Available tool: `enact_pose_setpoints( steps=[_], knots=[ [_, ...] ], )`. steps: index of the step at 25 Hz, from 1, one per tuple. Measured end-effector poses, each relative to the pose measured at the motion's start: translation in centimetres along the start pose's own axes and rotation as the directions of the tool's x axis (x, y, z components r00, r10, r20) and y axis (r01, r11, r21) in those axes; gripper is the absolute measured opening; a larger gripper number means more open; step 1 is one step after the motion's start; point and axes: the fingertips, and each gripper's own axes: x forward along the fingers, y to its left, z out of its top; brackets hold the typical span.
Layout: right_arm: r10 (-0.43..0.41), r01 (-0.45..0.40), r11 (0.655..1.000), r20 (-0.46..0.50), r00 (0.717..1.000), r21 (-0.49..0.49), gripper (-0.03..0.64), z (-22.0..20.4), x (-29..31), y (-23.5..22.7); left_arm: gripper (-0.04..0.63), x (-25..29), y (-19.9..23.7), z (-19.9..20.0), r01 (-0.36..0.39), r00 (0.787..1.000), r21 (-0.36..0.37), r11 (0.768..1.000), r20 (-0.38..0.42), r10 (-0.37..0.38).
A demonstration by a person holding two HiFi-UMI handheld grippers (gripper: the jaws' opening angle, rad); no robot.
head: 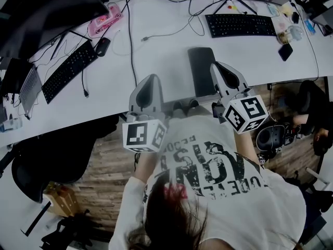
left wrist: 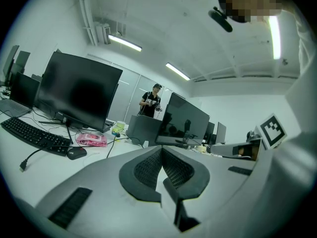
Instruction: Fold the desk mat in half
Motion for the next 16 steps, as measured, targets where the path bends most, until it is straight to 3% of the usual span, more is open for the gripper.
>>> enact_pose_setpoints(
  steps=[16],
  knots=[
    [-0.012, 0.012, 1.000, 0.003, 1.000, -0.004, 0.002, -0.09, -0.43, 0.05, 0.002, -0.10, -0.22, -0.32, 0.019, 1.000, -0.016, 1.000, -0.011, -0.019]
  ],
)
